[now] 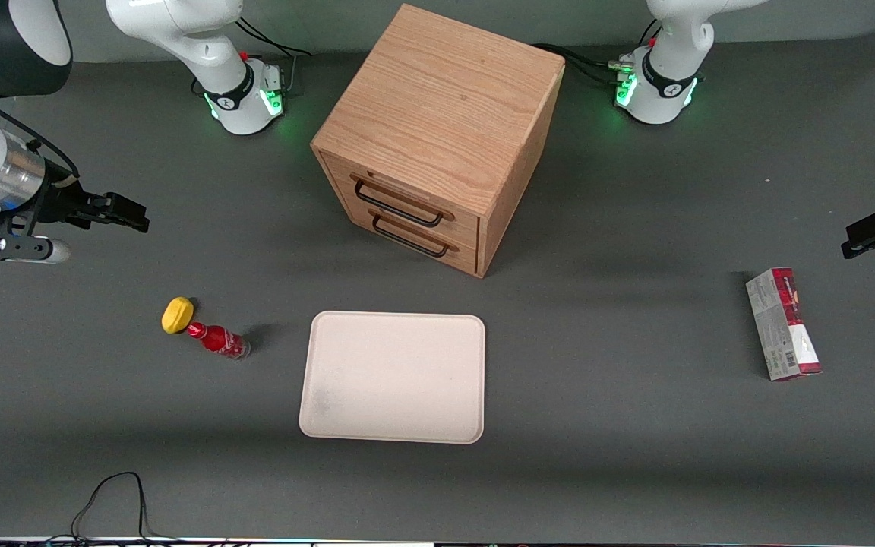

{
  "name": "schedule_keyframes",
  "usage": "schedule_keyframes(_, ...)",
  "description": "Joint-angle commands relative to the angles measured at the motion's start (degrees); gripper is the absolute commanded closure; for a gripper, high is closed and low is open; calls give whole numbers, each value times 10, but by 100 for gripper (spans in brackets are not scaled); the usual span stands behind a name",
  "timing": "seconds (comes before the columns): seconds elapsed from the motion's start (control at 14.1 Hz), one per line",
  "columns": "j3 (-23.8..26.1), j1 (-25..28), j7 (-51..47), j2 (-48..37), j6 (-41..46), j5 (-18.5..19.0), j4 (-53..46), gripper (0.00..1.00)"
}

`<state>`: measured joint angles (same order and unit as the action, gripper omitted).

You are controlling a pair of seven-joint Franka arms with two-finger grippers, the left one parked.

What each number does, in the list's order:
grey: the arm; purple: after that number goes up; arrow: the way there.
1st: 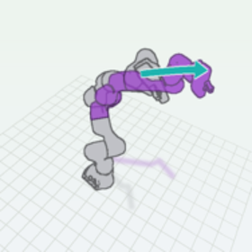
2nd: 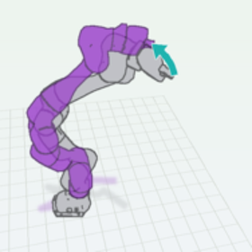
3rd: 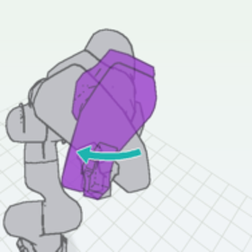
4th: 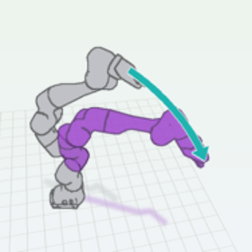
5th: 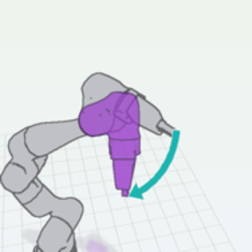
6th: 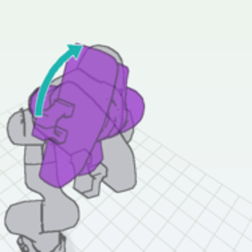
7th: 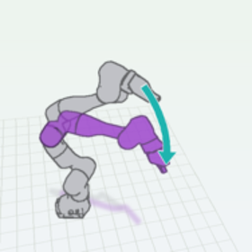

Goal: Place coke bottle on tray

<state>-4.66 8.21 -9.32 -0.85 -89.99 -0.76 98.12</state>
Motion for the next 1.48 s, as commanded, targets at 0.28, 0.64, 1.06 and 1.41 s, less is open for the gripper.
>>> schedule_keyframes(0.28,-6,1,24,4,15,-21,-16,0)
schedule_keyframes(0.64,-6,1,19,4,16,-21,-17,0)
schedule_keyframes(1.06,-3,1,18,140,50,-23,-189,0)
schedule_keyframes(1.41,-4,-4,24,199,102,-32,-275,0)
